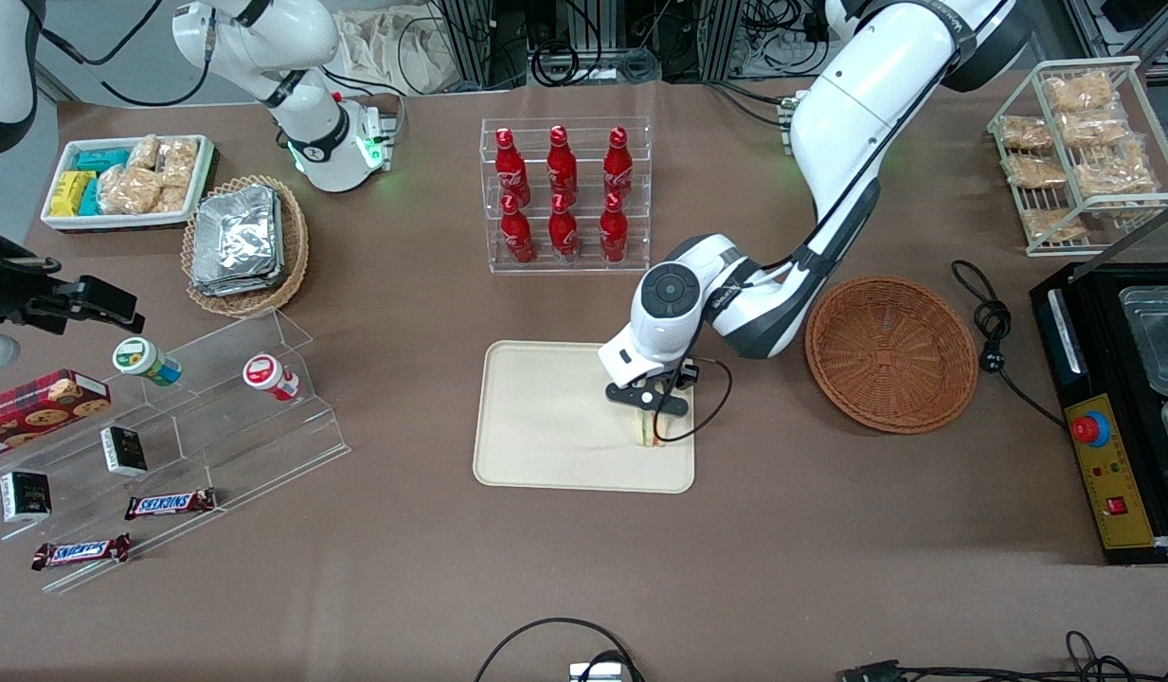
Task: Place sandwich from basket to tray
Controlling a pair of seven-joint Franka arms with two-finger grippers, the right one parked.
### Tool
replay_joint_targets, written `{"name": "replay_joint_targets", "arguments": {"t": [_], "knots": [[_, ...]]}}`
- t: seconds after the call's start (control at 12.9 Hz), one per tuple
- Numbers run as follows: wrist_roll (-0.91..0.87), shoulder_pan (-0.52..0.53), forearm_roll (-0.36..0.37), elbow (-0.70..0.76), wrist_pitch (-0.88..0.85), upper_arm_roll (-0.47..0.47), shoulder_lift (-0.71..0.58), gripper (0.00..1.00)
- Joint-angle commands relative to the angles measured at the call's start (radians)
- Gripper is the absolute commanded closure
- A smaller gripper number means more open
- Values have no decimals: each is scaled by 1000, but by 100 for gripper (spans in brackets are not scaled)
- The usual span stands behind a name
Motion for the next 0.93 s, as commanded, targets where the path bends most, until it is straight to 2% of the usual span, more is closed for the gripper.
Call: {"name": "replay_joint_targets", "arguments": {"t": [0.0, 0.15, 0.54, 0.85], "knots": [[-7, -2, 15, 44, -8, -1, 17, 0], [-24, 1, 10, 76, -55, -3, 0, 0], [-63, 4, 6, 306, -340, -3, -14, 0], [-167, 6, 44, 330, -423, 52, -101, 0]]}}
